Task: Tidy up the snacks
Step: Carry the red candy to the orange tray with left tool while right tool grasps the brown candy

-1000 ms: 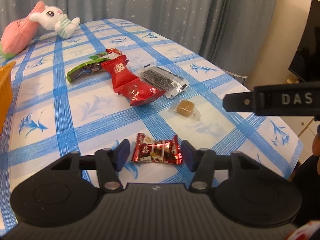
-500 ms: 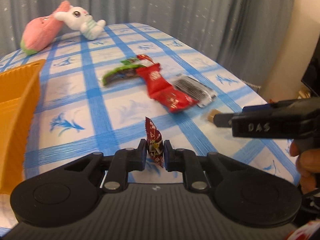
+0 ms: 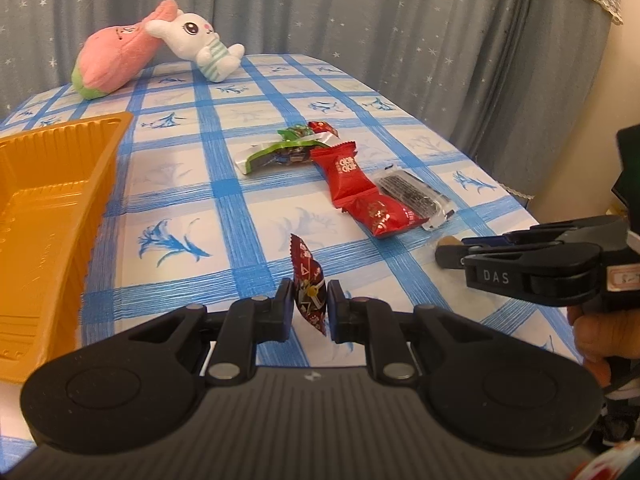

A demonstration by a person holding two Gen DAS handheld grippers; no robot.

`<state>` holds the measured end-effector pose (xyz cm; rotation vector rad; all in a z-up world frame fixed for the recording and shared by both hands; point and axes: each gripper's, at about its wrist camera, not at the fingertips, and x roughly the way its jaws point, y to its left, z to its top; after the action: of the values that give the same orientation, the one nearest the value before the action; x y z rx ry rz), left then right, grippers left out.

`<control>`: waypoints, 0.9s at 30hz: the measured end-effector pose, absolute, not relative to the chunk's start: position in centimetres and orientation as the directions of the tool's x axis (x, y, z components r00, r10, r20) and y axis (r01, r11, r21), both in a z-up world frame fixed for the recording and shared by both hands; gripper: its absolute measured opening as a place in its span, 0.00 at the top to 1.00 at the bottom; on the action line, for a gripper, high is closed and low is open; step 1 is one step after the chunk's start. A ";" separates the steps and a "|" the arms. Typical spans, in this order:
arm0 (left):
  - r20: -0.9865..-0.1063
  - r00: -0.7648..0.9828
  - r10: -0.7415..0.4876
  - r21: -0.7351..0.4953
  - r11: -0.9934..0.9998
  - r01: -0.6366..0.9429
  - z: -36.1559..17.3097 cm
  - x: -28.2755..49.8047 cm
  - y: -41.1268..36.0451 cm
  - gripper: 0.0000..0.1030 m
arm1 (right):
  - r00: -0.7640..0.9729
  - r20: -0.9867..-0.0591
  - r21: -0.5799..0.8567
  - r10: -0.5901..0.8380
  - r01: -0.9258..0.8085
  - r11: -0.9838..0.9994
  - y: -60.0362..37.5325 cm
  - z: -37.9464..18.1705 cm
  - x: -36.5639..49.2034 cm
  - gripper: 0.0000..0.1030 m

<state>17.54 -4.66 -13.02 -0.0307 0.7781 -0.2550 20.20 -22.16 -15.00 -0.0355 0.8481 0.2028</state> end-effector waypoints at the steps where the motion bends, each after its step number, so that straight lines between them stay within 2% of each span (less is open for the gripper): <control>1: -0.691 0.684 -0.233 -0.121 0.971 0.208 -12.8 17.4 -4.5 0.85 | 0.648 -0.742 0.051 0.169 -0.197 0.979 -22.0 -14.7 20.0 0.79; 11: -0.672 0.729 -0.127 -0.094 0.992 0.087 -8.7 15.7 -0.5 0.85 | 0.678 -0.679 0.106 0.281 -0.288 0.952 -17.2 -10.0 18.3 0.79; 27: -0.637 0.767 0.083 -0.046 0.988 -0.145 -3.4 13.5 10.4 0.85 | 0.651 -0.589 0.142 0.479 -0.500 0.854 -5.5 -4.4 17.7 0.79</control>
<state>13.55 10.39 -3.40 -0.0944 0.6864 0.1237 17.73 -5.55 -4.39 -0.0341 0.6587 0.5558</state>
